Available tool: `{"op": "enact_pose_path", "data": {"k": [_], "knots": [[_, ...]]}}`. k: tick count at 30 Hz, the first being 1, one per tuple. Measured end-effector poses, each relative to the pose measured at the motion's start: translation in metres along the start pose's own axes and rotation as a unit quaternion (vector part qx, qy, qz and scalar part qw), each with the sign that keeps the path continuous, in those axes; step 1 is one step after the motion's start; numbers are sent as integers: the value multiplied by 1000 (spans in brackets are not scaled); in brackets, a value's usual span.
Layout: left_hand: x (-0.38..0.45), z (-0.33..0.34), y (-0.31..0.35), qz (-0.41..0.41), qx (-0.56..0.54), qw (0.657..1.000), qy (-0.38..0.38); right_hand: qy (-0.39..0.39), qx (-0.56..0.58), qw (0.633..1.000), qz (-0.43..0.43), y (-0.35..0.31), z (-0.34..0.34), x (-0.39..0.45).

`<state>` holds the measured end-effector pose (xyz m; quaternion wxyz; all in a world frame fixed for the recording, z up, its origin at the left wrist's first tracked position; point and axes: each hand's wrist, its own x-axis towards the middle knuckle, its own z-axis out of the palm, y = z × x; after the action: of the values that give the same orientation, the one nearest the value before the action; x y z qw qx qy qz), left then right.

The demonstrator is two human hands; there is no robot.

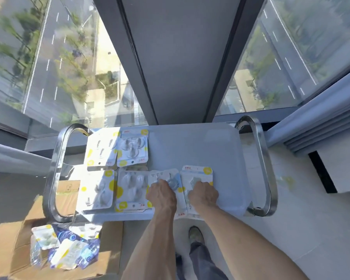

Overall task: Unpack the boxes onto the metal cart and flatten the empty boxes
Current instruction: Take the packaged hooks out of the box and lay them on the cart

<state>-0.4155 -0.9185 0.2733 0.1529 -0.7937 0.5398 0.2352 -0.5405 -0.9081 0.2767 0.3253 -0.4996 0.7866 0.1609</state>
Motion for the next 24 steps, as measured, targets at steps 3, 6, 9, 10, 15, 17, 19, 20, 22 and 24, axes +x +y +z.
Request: {"op": "enact_pose_path", "data": {"k": [3,6,9,10,15,17,19,20,22,24], "knots": [[-4,-4,-3,2,-24,999,26,17,-14,1000,-16,-5,-3,-9],[-14,-13,-16,2,-61,997,54,22,-33,999,-24,-16,-2,-24],[-30,-19,-48,-6,-82,995,59,16,-56,997,-44,-34,6,-51],[-35,-20,-62,-8,-84,995,58,11,-64,996,-54,-41,10,-62],[-60,-23,-151,-29,-104,994,18,-16,-78,992,-97,-97,46,-119],[-73,-23,-196,-49,-103,993,14,-23,-86,990,-108,-123,66,-145],[-82,-19,-249,-63,-115,991,7,-25,-96,988,-121,-153,92,-176],[-87,-14,-277,-79,-139,987,10,-22,-98,987,-126,-169,107,-193],[-92,-8,-329,-114,-166,979,22,-16,-97,987,-129,-200,136,-226],[-98,-2,-385,-127,-151,980,15,-21,-107,983,-145,-235,166,-261]]}}
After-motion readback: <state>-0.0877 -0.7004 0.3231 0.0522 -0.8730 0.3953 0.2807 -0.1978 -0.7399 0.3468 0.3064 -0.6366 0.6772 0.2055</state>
